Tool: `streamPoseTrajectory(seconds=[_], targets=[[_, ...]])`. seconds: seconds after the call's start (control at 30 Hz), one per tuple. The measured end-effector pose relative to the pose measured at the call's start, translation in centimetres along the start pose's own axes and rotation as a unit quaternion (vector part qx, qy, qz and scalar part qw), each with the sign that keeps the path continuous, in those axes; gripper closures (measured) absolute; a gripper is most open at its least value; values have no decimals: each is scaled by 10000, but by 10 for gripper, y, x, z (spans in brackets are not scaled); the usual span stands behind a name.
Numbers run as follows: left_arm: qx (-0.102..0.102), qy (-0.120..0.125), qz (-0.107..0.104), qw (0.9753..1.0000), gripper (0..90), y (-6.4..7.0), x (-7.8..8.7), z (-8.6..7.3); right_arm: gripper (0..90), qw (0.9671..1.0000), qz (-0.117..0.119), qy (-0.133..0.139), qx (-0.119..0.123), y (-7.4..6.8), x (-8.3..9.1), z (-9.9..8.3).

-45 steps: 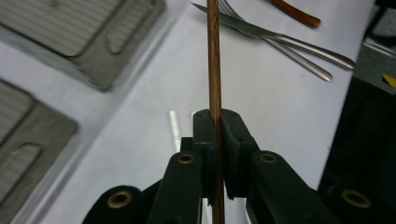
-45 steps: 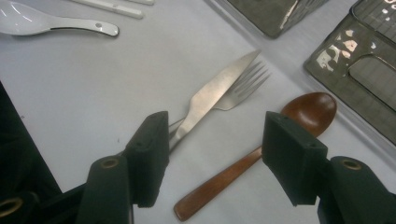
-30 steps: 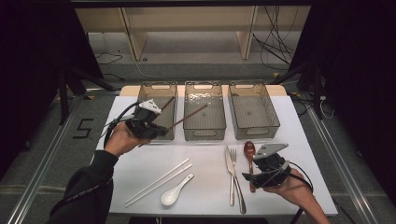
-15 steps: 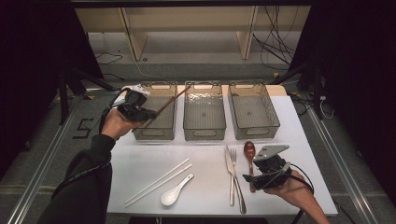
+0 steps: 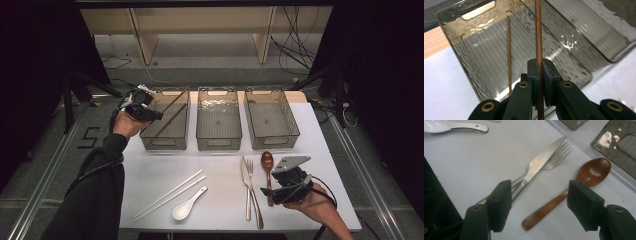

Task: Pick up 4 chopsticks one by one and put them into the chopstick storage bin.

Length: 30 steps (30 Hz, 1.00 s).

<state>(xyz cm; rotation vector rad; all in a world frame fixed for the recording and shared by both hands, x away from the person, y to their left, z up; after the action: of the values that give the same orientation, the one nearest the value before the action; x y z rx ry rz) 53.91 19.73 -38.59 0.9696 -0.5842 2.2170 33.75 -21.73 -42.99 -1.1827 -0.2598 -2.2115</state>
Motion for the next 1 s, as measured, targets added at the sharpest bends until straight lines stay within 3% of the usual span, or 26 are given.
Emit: streamPoseTrajectory(seconds=[0.47,0.83,1.0], targets=[[271,-201,187,9993,849,-14,-16,-7,373,10000,25,-24,9,-1,-1,-1],[399,-332,224,9984,833,-15,-35,-11,373,10000,42,-23,8,0,0,-1],[473,-380,268,9978,581,-13,-36,-9,373,10000,62,-34,-9,0,-1,-1]])
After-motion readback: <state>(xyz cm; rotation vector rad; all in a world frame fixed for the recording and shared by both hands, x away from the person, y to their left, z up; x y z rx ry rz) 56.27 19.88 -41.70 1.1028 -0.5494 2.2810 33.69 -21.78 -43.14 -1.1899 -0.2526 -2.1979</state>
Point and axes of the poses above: each handheld gripper's, and its own axes: x roughly backward along the jaws, z roughly out of its top, y roughly to its right, the point moved 3 cm from there along -x, roughly forward along the jaws, and after that the axes turned 15 degrees about -x, right-handed, at the moved point
